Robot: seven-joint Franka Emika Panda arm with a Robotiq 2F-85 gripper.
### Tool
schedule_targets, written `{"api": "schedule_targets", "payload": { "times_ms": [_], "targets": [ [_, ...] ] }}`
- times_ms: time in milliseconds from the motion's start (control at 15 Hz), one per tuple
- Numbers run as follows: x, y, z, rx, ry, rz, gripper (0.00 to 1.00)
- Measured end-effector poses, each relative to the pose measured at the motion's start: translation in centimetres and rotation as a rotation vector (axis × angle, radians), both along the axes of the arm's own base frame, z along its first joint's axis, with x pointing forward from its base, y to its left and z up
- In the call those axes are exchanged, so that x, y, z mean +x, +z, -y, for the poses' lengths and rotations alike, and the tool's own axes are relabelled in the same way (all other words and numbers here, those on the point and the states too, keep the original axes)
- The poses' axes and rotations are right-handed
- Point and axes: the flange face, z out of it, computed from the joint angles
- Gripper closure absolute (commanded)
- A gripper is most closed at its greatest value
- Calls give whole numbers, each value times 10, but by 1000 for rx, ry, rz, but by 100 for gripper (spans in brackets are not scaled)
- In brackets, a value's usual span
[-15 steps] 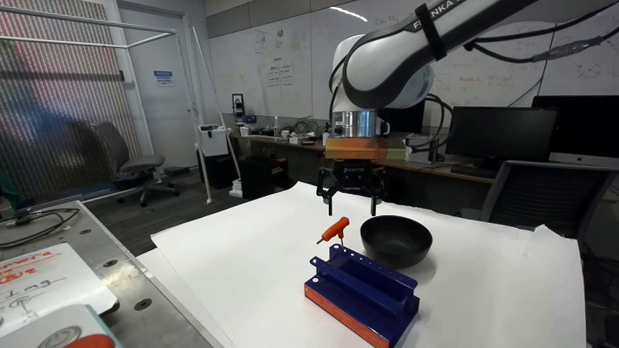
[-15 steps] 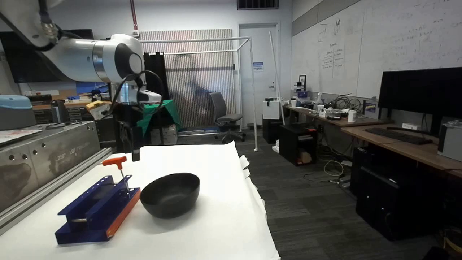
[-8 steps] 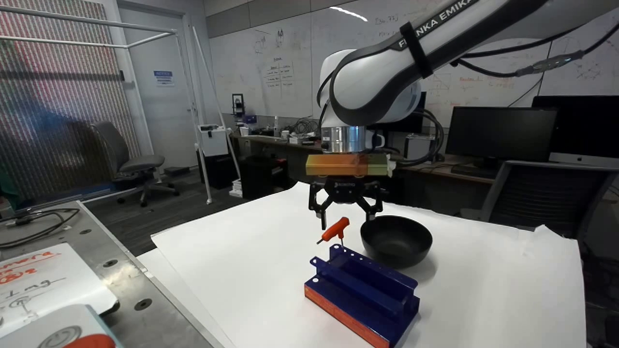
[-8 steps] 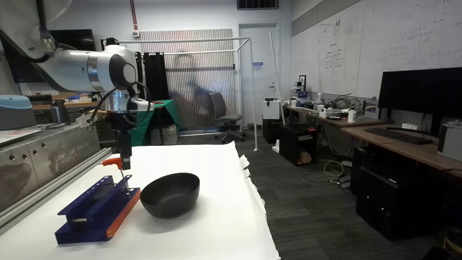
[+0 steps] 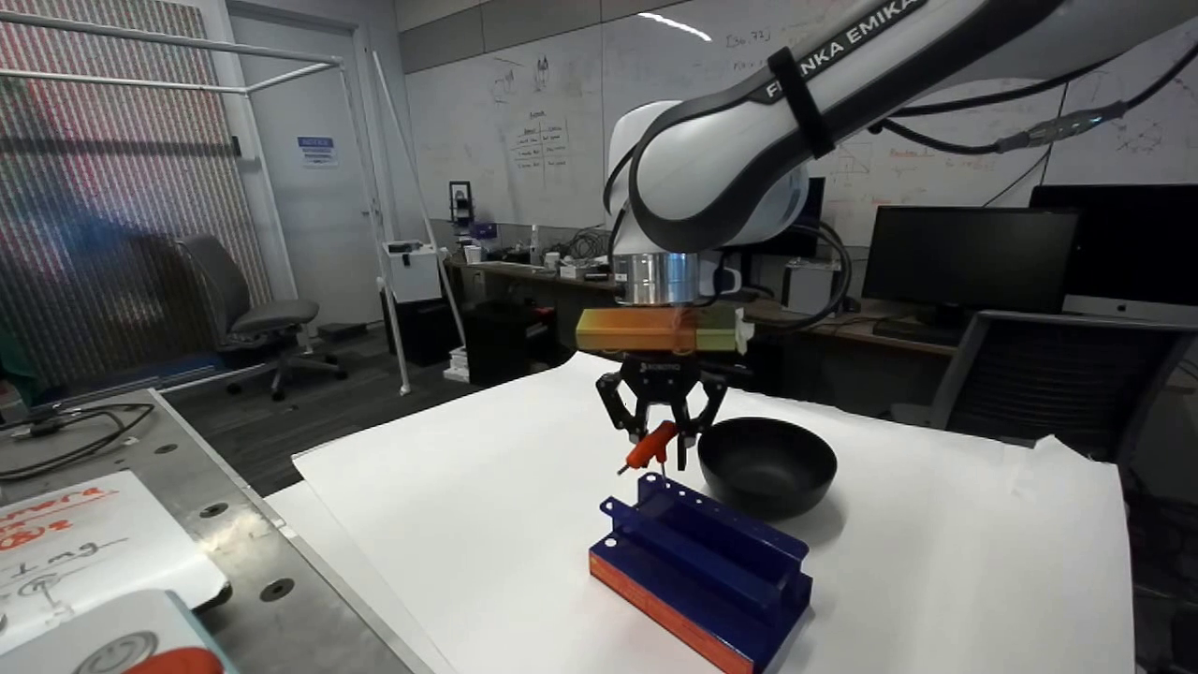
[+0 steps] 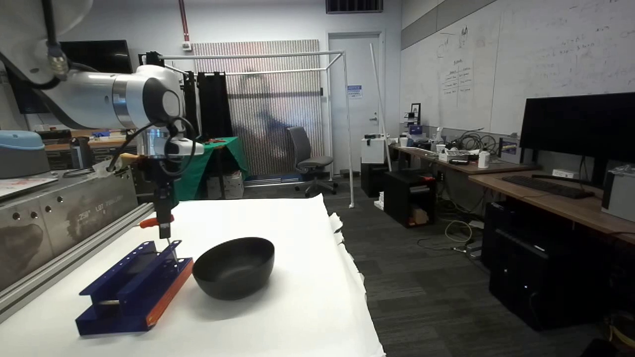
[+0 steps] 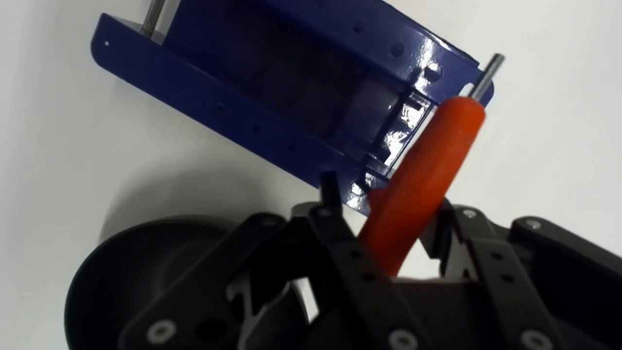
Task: Pick the orange object and put it in the bowl
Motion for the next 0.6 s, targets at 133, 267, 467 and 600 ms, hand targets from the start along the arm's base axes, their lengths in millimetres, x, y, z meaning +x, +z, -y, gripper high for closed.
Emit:
{"api": "schedule_targets", "payload": {
  "times_ms": [133,267,467,600],
  "targets": [
    [0,0,-2,-1,-8,1,98],
    [0,1,-2,-1,-17,3,94],
    [0,9,-1,-1,-29,15,94],
    [-1,24,2,1,-38,37,93]
  ]
}}
